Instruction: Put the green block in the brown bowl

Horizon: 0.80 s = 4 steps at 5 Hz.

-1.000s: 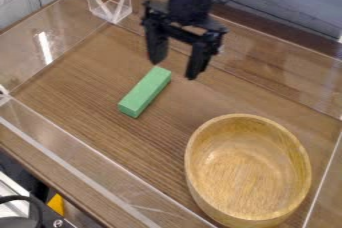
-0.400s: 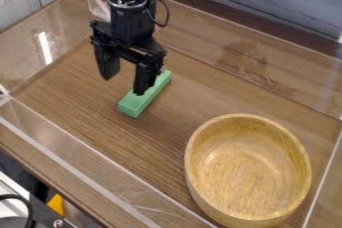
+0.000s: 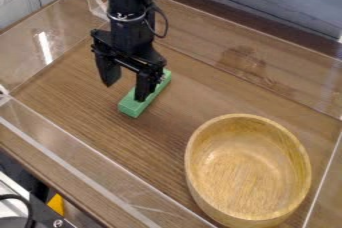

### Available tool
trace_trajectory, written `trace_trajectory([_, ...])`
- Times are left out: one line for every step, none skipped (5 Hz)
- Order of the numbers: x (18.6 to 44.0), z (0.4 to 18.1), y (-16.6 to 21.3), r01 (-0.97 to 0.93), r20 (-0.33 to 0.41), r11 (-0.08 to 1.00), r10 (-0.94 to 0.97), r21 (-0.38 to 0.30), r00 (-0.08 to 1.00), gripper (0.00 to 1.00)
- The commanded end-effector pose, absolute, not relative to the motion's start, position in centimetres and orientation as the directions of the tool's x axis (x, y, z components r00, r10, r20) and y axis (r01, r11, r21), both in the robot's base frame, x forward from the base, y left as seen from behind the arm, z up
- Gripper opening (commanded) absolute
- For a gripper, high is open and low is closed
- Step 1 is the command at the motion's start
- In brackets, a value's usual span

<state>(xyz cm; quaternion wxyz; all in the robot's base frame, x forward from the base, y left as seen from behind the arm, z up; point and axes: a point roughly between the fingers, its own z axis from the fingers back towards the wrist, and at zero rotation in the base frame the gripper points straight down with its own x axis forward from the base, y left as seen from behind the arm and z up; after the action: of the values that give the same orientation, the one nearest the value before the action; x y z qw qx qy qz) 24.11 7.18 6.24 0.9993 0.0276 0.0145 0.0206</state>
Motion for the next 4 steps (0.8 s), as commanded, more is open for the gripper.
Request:
trace_trajectory([24.5, 6.1, 7.3, -0.045, 0.007, 0.997, 0.045, 0.064, 0.999, 1.00])
trace_trajectory([24.6, 5.4, 7.2, -0.047, 0.016, 0.997, 0.046, 0.064, 0.999, 1.00])
trace_trajectory([24.7, 4.7, 7.1, -0.045, 0.024, 0.997, 0.044, 0.061, 0.999, 1.00])
trace_trajectory([24.9, 4.2, 6.9, -0.043, 0.030, 0.998, 0.042, 0.055, 0.999, 1.00])
